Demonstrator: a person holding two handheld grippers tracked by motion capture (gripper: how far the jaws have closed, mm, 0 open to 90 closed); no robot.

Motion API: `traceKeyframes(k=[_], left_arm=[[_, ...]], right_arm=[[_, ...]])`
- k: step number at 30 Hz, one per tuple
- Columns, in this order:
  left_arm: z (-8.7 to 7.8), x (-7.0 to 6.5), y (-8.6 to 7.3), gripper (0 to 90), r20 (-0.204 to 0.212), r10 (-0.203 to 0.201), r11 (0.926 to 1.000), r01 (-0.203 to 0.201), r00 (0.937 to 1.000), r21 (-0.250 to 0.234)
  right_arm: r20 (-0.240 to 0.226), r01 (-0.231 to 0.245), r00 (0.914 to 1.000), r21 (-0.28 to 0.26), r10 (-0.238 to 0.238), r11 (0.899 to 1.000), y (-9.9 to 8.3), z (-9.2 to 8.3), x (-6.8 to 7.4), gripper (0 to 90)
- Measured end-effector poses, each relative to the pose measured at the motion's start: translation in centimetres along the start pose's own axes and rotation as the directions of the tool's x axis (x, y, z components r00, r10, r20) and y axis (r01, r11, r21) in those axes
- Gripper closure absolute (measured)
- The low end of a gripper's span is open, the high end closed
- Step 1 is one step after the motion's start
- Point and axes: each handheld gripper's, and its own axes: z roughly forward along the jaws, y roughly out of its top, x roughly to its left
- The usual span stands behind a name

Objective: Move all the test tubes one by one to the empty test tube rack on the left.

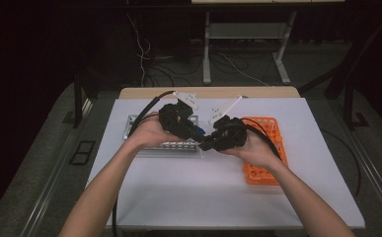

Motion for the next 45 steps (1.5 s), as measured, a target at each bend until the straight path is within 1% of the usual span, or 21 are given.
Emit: traceKeyframes(k=[6,8,9,10,14,15,18,22,25,27,28,32,33,35,36,38,39,40,42,43,45], left_arm=[[-0.4,0.4,0.6,74.4,0.007,0.001,1.0,-0.001,1.0,0.001],[-0.6,0.6,0.9,74.4,0.006,-0.002,1.0,0.001,1.0,0.004],[-0.6,0.7,1.0,74.4,0.004,-0.001,1.0,0.001,1.0,0.005],[-0.8,0.8,1.2,74.4,0.004,-0.001,1.0,0.001,1.0,0.008],[-1.3,1.2,1.6,74.4,-0.005,-0.003,1.0,0.003,1.0,0.008],[-1.5,1.3,1.7,74.4,-0.007,-0.011,0.9999,0.011,0.9999,0.005],[-1.9,1.7,1.8,74.4,-0.017,-0.015,0.9999,0.015,0.9997,0.002],[-2.2,2.4,1.8,74.5,-0.039,-0.03,0.9994,0.03,0.9988,0.016],[-2.3,3.2,1.9,74.4,-0.053,-0.046,0.9987,0.047,0.9975,0.021],[-2.3,3.7,1.9,74.4,-0.061,-0.056,0.9981,0.057,0.9966,0.023],[-2.3,4.0,2.0,74.4,-0.067,-0.063,0.9977,0.064,0.9958,0.021],[-2.4,5.1,2.0,74.4,-0.1,-0.072,0.996,0.077,0.9923,0.046],[-2.4,5.4,2.1,74.4,-0.107,-0.076,0.9955,0.082,0.9914,0.047],[-2.6,5.9,2.1,74.4,-0.12,-0.089,0.9944,0.095,0.9888,0.046],[-2.6,6.2,2.1,74.4,-0.124,-0.092,0.9941,0.098,0.9879,0.045],[-2.7,6.8,2.1,74.4,-0.133,-0.104,0.9933,0.11,0.9856,0.036],[-2.7,7.1,2.0,74.4,-0.139,-0.108,0.993,0.114,0.9844,0.033],[-2.7,7.4,2.0,74.4,-0.146,-0.112,0.9926,0.118,0.983,0.032],[-2.6,8.0,1.8,74.4,-0.152,-0.124,0.9911,0.13,0.9806,0.028],[-2.6,8.4,1.7,74.4,-0.155,-0.131,0.9904,0.136,0.9791,0.023],[-2.4,9.0,1.4,74.4,-0.165,-0.142,0.9887,0.148,0.976,0.026]], right_arm=[[0.003,-0.023,0.9997,-0.026,0.023,0.999,-0.1,-0.3,-0.3,73.5],[0.013,-0.038,0.9992,-0.035,0.038,0.999,-0.2,-0.7,-0.5,70.3],[0.013,-0.038,0.9992,-0.035,0.038,0.999,-0.2,-0.7,-0.5,70.3],[0.026,-0.045,0.9986,-0.04,0.046,0.998,-0.3,-1.0,-0.7,68.2],[0.04,-0.064,0.997,-0.057,0.066,0.996,-0.4,-1.6,-0.9,65.8],[0.044,-0.071,0.9963,-0.063,0.074,0.995,-0.5,-1.9,-1.0,65.2],[0.062,-0.093,0.9933,-0.072,0.098,0.993,-0.8,-2.6,-1.2,60.7],[0.078,-0.124,0.9883,-0.09,0.132,0.988,-1.5,-3.7,-1.5,53.3],[0.088,-0.136,0.9854,-0.105,0.146,0.985,-2.1,-4.5,-1.3,47.3],[0.089,-0.153,0.9826,-0.112,0.163,0.982,-2.4,-4.9,-1.1,43.5],[0.089,-0.155,0.9822,-0.114,0.165,0.981,-2.6,-5.2,-1.1,41.7],[0.099,-0.178,0.9768,-0.122,0.19,0.976,-3.2,-6.1,-0.7,33.2],[0.103,-0.181,0.9754,-0.127,0.195,0.975,-3.4,-6.3,-0.6,29.1],[0.113,-0.194,0.9712,-0.136,0.21,0.972,-3.7,-6.8,-0.4,23.7],[0.117,-0.196,0.9701,-0.14,0.213,0.971,-3.8,-7.0,-0.3,19.6],[0.13,-0.21,0.9645,-0.148,0.23,0.966,-4.0,-7.4,0.0,12.4],[0.128,-0.213,0.9642,-0.149,0.232,0.966,-4.2,-7.6,0.1,10.1],[0.131,-0.213,0.9632,-0.157,0.235,0.964,-4.4,-7.8,0.2,9.8],[0.14,-0.227,0.9577,-0.173,0.252,0.958,-4.8,-8.2,0.4,0.3],[0.15,-0.229,0.955,-0.179,0.256,0.957,-5.0,-8.5,0.5,0.3],[0.149,-0.238,0.952,-0.189,0.267,0.953,-5.4,-9.0,0.7,0.3]])
